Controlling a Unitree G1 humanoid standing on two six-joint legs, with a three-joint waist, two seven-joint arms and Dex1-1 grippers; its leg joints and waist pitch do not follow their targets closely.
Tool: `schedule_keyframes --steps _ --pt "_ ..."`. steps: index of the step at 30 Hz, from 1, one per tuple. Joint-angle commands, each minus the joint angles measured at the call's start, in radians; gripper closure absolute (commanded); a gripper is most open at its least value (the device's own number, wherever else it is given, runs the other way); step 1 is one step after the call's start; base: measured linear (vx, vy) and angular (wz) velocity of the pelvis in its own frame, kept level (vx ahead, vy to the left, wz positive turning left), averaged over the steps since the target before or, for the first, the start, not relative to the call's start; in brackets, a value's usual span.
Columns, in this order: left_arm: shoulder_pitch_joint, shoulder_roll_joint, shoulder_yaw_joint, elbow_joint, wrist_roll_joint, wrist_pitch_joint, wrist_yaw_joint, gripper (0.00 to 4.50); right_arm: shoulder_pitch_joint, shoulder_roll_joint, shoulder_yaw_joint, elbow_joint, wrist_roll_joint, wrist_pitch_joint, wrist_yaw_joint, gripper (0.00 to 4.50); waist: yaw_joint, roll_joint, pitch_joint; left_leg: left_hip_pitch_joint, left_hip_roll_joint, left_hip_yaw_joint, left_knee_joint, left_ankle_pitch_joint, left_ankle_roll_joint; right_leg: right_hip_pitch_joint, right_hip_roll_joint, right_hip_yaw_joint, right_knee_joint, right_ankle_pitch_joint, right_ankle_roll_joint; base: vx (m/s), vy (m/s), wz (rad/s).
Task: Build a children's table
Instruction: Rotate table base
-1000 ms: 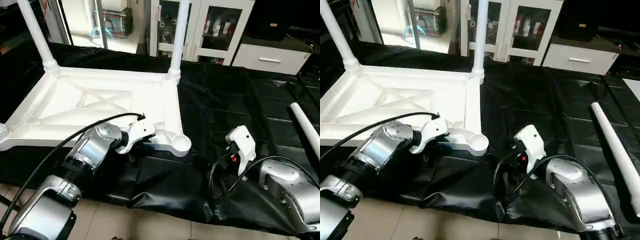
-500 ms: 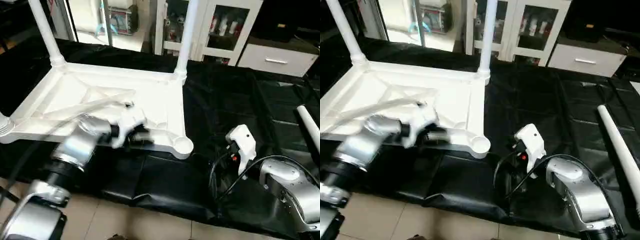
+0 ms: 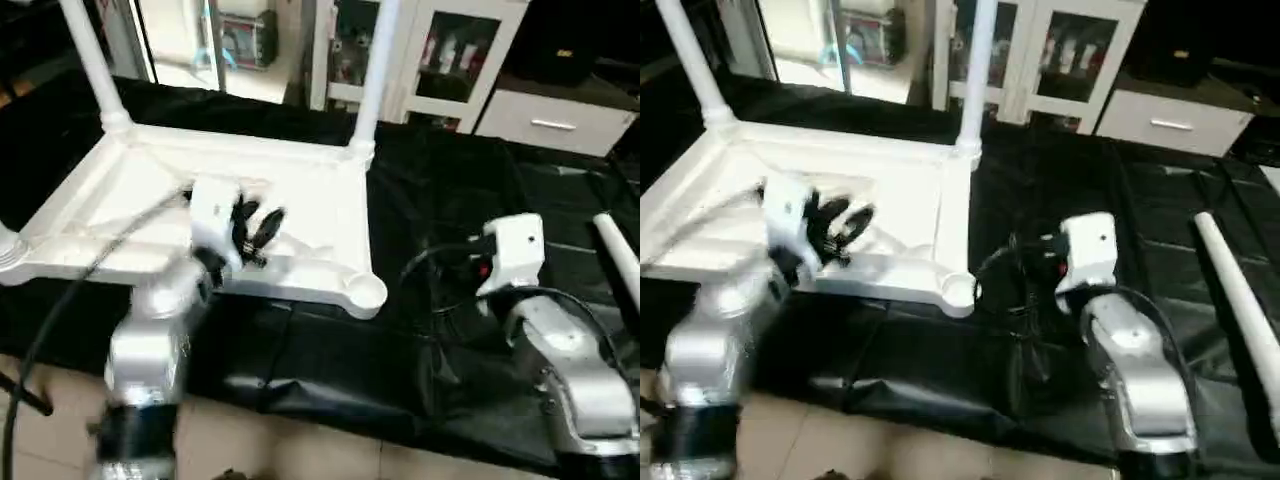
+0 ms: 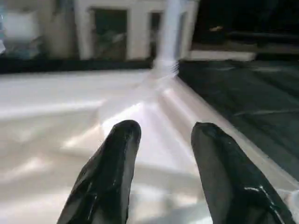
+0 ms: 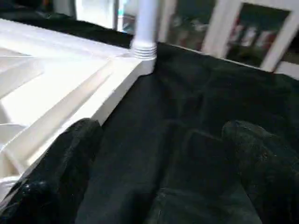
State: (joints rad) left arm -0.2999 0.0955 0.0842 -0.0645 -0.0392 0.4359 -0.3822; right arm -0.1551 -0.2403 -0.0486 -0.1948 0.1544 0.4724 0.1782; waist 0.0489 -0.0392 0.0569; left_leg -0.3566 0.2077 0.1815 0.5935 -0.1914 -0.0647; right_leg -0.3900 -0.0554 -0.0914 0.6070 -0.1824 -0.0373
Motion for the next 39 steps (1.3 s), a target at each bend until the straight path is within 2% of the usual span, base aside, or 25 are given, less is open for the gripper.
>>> schedule_keyframes --steps 1,4,5,6,8,10,11,12,13,14,18,19,21,24,25,26,27,28,30,31,32,35,37,38,39 --pt "0.001 -0.027 0.001 -0.011 0.028 0.003 0.073 2.33 -0.015 0.004 -0.027 -0.014 -0.003 0.016 -0.028 0.0 -0.021 0.032 -0.059 0.057 0.234 -0.107 -0.176 -0.265 0.1 -0.017 -0.049 0.008 0.043 -0.075 -0.144 0.005 -0.118 0.17" --pt "0.014 -0.069 0.003 0.013 0.061 -0.026 0.198 2.33 -0.047 0.024 -0.026 -0.002 -0.011 0.019 -0.054 0.0 -0.035 -0.016 -0.063 0.026 0.126 -0.036 -0.117 -0.308 0.217 -0.009 -0.067 0.033 -0.003 -0.03 -0.318 -0.003 -0.204 0.08" --pt "0.005 -0.079 -0.006 0.019 0.073 -0.042 0.222 2.33 -0.059 0.042 -0.042 0.012 0.002 0.005 -0.071 0.0 -0.018 -0.074 -0.077 -0.015 -0.096 0.047 0.131 -0.316 0.22 0.025 -0.048 0.049 -0.118 -0.143 -0.398 -0.013 -0.239 -0.01" --pt "0.004 -0.079 -0.007 0.019 0.075 -0.044 0.224 2.33 -0.06 0.043 -0.044 0.013 0.003 0.005 -0.073 0.0 0.005 -0.076 -0.088 -0.039 -0.11 0.036 0.188 -0.296 0.216 0.052 -0.077 0.062 -0.119 -0.191 -0.401 -0.021 -0.229 -0.05" --pt "-0.003 -0.078 -0.031 0.013 0.103 -0.06 0.234 2.33 -0.068 0.063 -0.062 0.025 0.028 -0.006 -0.072 0.0 0.002 -0.058 -0.07 -0.075 -0.096 -0.008 0.187 -0.226 0.158 0.07 -0.111 0.059 -0.133 -0.257 -0.283 -0.026 -0.21 -0.04" --pt "-0.001 -0.07 -0.058 0.004 0.131 -0.074 0.239 2.33 -0.069 0.078 -0.066 0.036 0.036 -0.001 -0.077 0.0 -0.005 0.005 -0.084 -0.045 -0.027 -0.053 0.059 -0.126 0.201 0.082 -0.07 0.006 -0.166 -0.277 -0.064 -0.044 -0.17 0.07" --pt "0.0 -0.069 -0.062 0.002 0.132 -0.073 0.238 2.33 -0.068 0.079 -0.061 0.04 0.032 0.003 -0.078 0.0 -0.008 0.038 -0.093 0.005 0.088 -0.123 0.009 -0.015 0.23 0.061 -0.042 -0.043 -0.132 -0.221 0.025 -0.039 -0.168 0.03" --pt "0.002 -0.068 -0.066 0.001 0.131 -0.073 0.241 2.33 -0.068 0.079 -0.054 0.044 0.029 0.006 -0.077 0.0 -0.039 0.037 -0.108 0.075 0.319 -0.268 -0.05 0.271 0.35 -0.085 -0.037 -0.051 0.14 -0.321 0.135 -0.039 -0.144 -0.07" --pt "0.004 -0.066 -0.063 -0.001 0.132 -0.072 0.25 2.33 -0.066 0.083 -0.05 0.042 0.03 0.009 -0.076 0.0 -0.02 0.035 -0.091 0.052 0.216 -0.2 -0.016 0.472 0.329 -0.152 -0.033 -0.015 0.231 -0.282 0.084 -0.039 -0.144 -0.07" --pt "0.004 -0.066 -0.059 -0.001 0.131 -0.07 0.257 2.33 -0.066 0.087 -0.047 0.04 0.03 0.01 -0.077 0.0 -0.024 0.04 -0.098 0.052 0.146 -0.181 -0.006 0.577 0.393 -0.156 -0.031 0.014 0.217 -0.176 0.043 -0.066 -0.159 -0.03" --pt "-0.011 -0.064 -0.049 0.019 0.126 -0.076 0.272 2.33 -0.068 0.097 -0.039 0.031 0.029 0.014 -0.084 0.0 -0.02 -0.013 -0.088 -0.02 0.027 -0.094 -0.025 0.221 0.49 -0.034 -0.033 0.034 0.038 0.037 -0.321 -0.091 -0.272 -0.03" --pt "-0.014 -0.064 -0.052 0.024 0.128 -0.08 0.275 2.33 -0.068 0.099 -0.041 0.03 0.027 0.014 -0.084 0.0 0.008 -0.073 -0.093 -0.082 -0.121 -0.011 0.176 -0.092 0.384 0.01 -0.085 0.07 -0.076 0.012 -0.507 -0.108 -0.315 -0.04" --pt "-0.019 -0.067 -0.066 0.034 0.13 -0.088 0.272 2.33 -0.067 0.101 -0.044 0.025 0.024 0.017 -0.084 0.0 0.02 -0.07 -0.088 -0.099 -0.102 -0.012 0.259 -0.264 0.172 0.037 -0.135 0.079 -0.086 -0.107 -0.509 -0.11 -0.301 -0.03" --pt "-0.022 -0.07 -0.089 0.037 0.138 -0.085 0.273 2.33 -0.06 0.093 -0.045 0.021 0.027 0.019 -0.083 0.0 -0.004 -0.011 -0.072 -0.027 -0.054 -0.046 0.171 -0.304 0.122 0.03 -0.161 0.056 -0.153 -0.394 -0.306 -0.113 -0.26 0.02" --pt "-0.023 -0.068 -0.093 0.037 0.14 -0.082 0.273 2.33 -0.061 0.091 -0.046 0.023 0.027 0.019 -0.083 0.0 -0.032 0.029 -0.078 0.015 0.11 -0.149 -0.002 -0.159 0.195 0.021 -0.062 -0.046 -0.096 -0.354 -0.111 -0.116 -0.233 0.05" --pt "-0.023 -0.065 -0.093 0.034 0.14 -0.06 0.271 2.33 -0.062 0.09 -0.047 0.03 0.028 0.016 -0.081 0.0 -0.058 0.027 -0.094 0.054 0.284 -0.252 -0.067 0.062 0.256 -0.071 -0.044 -0.046 0.151 -0.323 0.063 -0.101 -0.225 -0.05" --pt "-0.02 -0.063 -0.088 0.03 0.136 -0.044 0.268 2.33 -0.064 0.09 -0.048 0.037 0.028 0.014 -0.079 0.0 -0.034 0.035 -0.083 0.041 0.208 -0.184 -0.044 0.125 0.262 -0.126 -0.037 -0.016 0.216 -0.264 0.045 -0.093 -0.227 0.03" --pt "-0.018 -0.065 -0.076 0.023 0.12 -0.023 0.261 2.33 -0.067 0.091 -0.048 0.044 0.029 0.012 -0.078 0.0 -0.048 0.026 -0.09 0.05 0.186 -0.174 -0.033 0.151 0.327 -0.12 -0.046 0.008 0.207 -0.21 0.031 -0.093 -0.227 0.03" --pt "-0.015 -0.076 -0.041 0.007 0.08 0.005 0.26 2.33 -0.078 0.097 -0.043 0.055 0.029 0.012 -0.076 0.0 -0.047 -0.001 -0.088 0.029 0.059 -0.101 0.007 0.152 0.451 -0.058 -0.055 0.061 0.077 -0.054 0.002 -0.112 -0.269 -0.03" --pt "-0.015 -0.076 -0.035 0.004 0.079 0.008 0.266 2.33 -0.082 0.099 -0.04 0.057 0.029 0.012 -0.075 0.0 -0.019 -0.061 -0.102 -0.041 -0.06 -0.044 0.068 0.053 0.305 0.01 -0.091 0.117 -0.019 -0.018 0.188 -0.119 -0.283 -0.11" --pt "-0.015 -0.07 -0.035 0.0 0.079 0.009 0.27 2.33 -0.089 0.104 -0.038 0.059 0.03 0.015 -0.076 0.0 0.026 -0.066 -0.09 -0.088 -0.036 -0.06 0.091 -0.08 0.159 0.031 -0.209 0.16 -0.088 -0.33 0.299 -0.147 -0.265 -0.21" --pt "-0.003 -0.078 -0.027 -0.013 0.058 -0.016 0.272 2.33 -0.094 0.109 -0.031 0.054 0.03 0.02 -0.078 0.0 0.049 -0.081 -0.095 -0.124 -0.056 -0.093 0.163 -0.12 0.133 0.048 -0.238 0.232 -0.092 -0.47 0.321 -0.113 -0.184 -0.1" --pt "0.005 -0.066 -0.045 -0.028 0.08 0.009 0.275 2.33 -0.091 0.11 -0.026 0.041 0.034 0.028 -0.079 0.0 0.042 -0.078 -0.078 -0.104 -0.053 -0.102 0.133 -0.096 0.12 0.035 -0.222 0.209 -0.089 -0.39 0.212 -0.074 -0.06 0.04" --pt "0.008 -0.061 -0.045 -0.038 0.083 0.018 0.273 2.33 -0.088 0.112 -0.024 0.038 0.037 0.03 -0.076 0.0 0.029 -0.045 -0.069 -0.05 -0.026 -0.094 0.021 -0.014 0.116 0.029 -0.151 0.132 -0.085 -0.338 -0.027 -0.068 0.019 0.02" --pt "0.008 -0.066 -0.037 -0.041 0.07 0.006 0.27 2.33 -0.085 0.111 -0.022 0.039 0.036 0.029 -0.074 0.0 0.003 -0.016 -0.057 -0.018 -0.003 -0.09 -0.052 -0.135 0.141 0.004 -0.054 0.074 -0.055 -0.319 -0.076 -0.065 0.057 0.02"
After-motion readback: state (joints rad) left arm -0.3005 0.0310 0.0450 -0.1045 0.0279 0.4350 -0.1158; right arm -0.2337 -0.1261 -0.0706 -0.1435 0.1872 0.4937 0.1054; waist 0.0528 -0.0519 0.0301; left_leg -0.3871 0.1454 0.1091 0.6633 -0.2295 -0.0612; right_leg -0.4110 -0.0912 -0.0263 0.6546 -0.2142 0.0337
